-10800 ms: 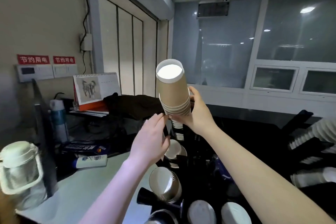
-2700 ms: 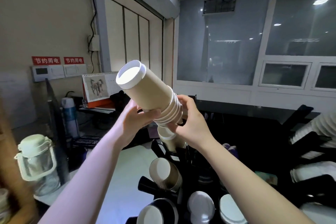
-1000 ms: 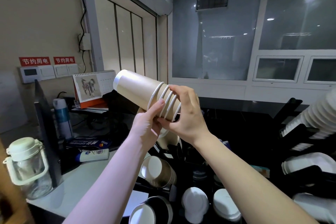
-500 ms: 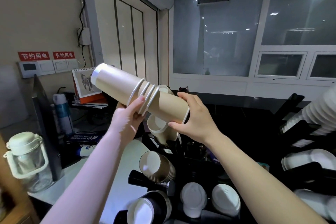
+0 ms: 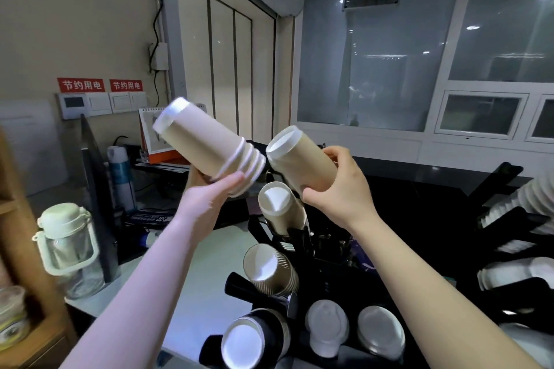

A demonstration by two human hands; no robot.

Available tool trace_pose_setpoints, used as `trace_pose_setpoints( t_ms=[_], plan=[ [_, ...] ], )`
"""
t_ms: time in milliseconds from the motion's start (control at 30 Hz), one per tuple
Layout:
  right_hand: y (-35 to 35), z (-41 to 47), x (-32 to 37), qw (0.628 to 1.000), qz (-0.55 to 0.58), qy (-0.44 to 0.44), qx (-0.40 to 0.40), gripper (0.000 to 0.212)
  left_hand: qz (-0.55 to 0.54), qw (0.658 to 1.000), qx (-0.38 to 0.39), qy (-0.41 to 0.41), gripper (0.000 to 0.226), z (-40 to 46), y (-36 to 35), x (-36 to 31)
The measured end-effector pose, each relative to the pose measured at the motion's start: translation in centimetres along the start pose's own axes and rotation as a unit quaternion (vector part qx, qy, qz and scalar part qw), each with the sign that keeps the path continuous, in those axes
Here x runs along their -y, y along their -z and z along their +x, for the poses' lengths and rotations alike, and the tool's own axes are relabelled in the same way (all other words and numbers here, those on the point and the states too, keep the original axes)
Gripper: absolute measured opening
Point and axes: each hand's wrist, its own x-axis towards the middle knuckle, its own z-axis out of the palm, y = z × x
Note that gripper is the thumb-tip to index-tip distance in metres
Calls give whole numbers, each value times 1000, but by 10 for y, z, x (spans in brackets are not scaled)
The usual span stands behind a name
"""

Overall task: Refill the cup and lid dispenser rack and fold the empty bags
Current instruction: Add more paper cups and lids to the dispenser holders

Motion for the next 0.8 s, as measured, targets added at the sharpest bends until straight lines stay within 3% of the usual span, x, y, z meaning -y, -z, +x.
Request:
trace_pose_setpoints(
  t_ms=[200,300,467,567,667,800],
  plan=[
    [-1,4,-1,998,12,-59,-8,75,233,969,79,-28,102,-4,-4,35],
    [2,3,-4,994,51,-91,-8,71,298,944,131,-54,99,-3,-10,45],
    [7,3,-10,988,110,-111,-9,66,329,924,175,-87,77,4,-24,47],
    [8,4,-15,987,113,-115,-19,70,370,908,190,-55,85,9,-24,59],
    [10,7,-19,985,127,-108,-39,72,379,900,213,-43,66,13,-12,73],
    [8,16,-19,977,186,-88,-61,78,333,916,222,-2,79,11,-7,61]
  ],
)
